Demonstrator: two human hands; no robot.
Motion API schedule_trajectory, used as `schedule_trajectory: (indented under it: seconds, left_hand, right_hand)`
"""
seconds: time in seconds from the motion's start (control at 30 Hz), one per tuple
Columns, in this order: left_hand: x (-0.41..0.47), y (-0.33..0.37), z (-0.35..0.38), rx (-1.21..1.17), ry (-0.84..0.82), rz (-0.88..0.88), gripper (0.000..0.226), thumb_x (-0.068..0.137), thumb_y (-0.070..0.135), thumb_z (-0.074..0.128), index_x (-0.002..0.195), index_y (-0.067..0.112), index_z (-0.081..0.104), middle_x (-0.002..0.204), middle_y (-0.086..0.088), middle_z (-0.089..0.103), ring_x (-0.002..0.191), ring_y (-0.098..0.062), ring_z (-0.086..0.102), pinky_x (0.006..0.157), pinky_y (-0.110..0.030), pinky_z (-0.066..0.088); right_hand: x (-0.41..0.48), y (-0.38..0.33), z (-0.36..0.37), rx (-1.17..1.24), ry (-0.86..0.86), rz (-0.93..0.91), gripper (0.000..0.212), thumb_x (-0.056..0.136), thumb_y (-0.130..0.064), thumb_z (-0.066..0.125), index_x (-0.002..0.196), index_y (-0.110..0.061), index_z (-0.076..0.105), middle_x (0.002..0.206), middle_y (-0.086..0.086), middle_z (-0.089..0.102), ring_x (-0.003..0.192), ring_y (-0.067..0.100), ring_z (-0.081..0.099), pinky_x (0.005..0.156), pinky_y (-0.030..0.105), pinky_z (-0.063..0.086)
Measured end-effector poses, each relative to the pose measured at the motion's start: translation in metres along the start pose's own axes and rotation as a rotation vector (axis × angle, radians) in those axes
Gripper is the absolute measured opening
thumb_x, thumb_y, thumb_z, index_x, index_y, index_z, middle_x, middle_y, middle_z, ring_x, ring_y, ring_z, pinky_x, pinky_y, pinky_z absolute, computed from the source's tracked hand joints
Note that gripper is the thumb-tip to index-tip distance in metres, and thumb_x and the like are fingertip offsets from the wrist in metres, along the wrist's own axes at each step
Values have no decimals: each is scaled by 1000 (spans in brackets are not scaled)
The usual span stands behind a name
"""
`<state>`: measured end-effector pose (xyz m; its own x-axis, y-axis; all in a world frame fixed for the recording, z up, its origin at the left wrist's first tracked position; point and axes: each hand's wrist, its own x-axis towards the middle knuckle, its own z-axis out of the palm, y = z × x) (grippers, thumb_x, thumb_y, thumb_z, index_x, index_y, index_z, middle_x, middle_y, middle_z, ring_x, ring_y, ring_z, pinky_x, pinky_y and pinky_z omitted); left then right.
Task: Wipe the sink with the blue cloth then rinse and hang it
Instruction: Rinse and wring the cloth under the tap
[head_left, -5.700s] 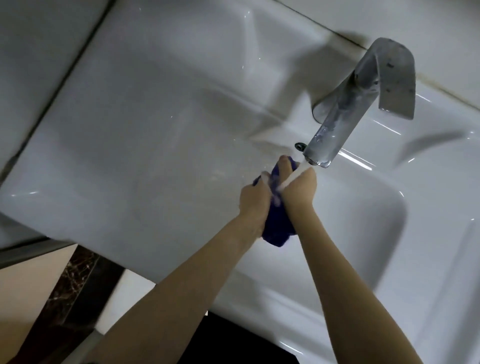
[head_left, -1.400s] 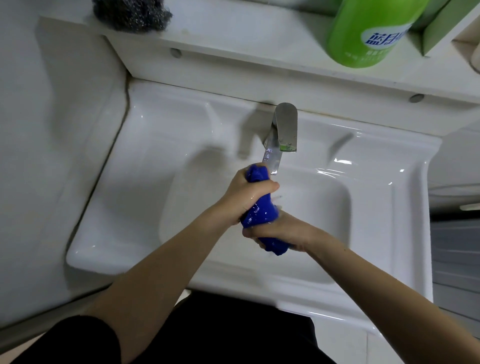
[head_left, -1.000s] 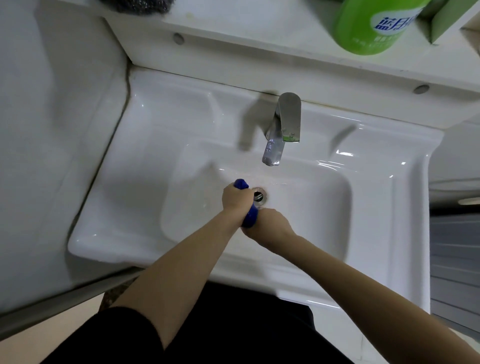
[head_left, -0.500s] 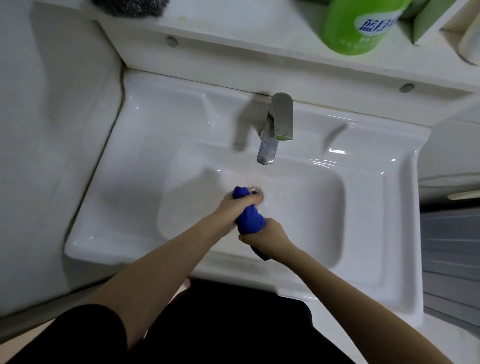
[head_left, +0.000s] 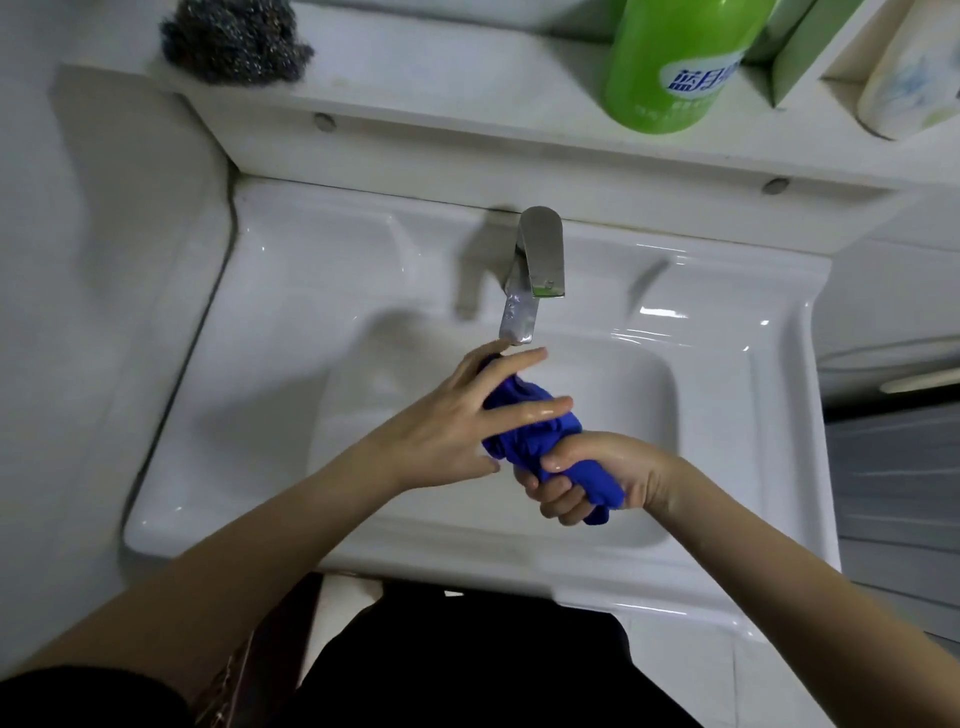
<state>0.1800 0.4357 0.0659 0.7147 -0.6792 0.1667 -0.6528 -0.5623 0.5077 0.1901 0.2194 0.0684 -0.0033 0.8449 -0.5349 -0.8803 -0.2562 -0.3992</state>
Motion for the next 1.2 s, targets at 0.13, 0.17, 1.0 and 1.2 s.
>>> schedule_trajectory:
  seconds: [0.13, 0.17, 1.0, 1.2]
  left_hand:
    - [13, -7, 10, 133, 172, 145, 44, 88, 8, 63, 130, 20, 58, 121, -10, 60, 96, -28, 53, 88, -31, 48]
    - [13, -10, 12, 195, 191, 162, 42, 86, 5, 63, 126, 17, 62, 105, -7, 66, 84, -26, 54, 78, -30, 50]
    - [14, -8, 41, -666, -643, -953, 21, 67, -9, 59, 65, 8, 46, 53, -5, 40, 44, -18, 34, 44, -22, 30]
    - [13, -9, 48, -349, -556, -788, 32, 74, -4, 55, 57, 14, 35, 53, 0, 38, 49, -17, 34, 47, -26, 24]
  right_hand:
    - [14, -3, 3, -16, -185, 114, 28, 67, -31, 80, 76, -14, 60, 56, -8, 49, 46, 2, 44, 41, 11, 36]
    - [15, -4, 4, -37, -148, 134, 27, 67, -29, 79, 75, -13, 58, 56, -8, 48, 45, 2, 43, 41, 12, 36]
    - [46, 15, -41, -2020, 939, -403, 38, 61, -30, 86, 73, -7, 57, 49, 3, 59, 37, 25, 53, 42, 22, 27]
    - [48, 21, -40, -1840, 1080, -374, 31, 65, -26, 81, 76, -7, 58, 57, 3, 62, 46, 25, 57, 44, 25, 33]
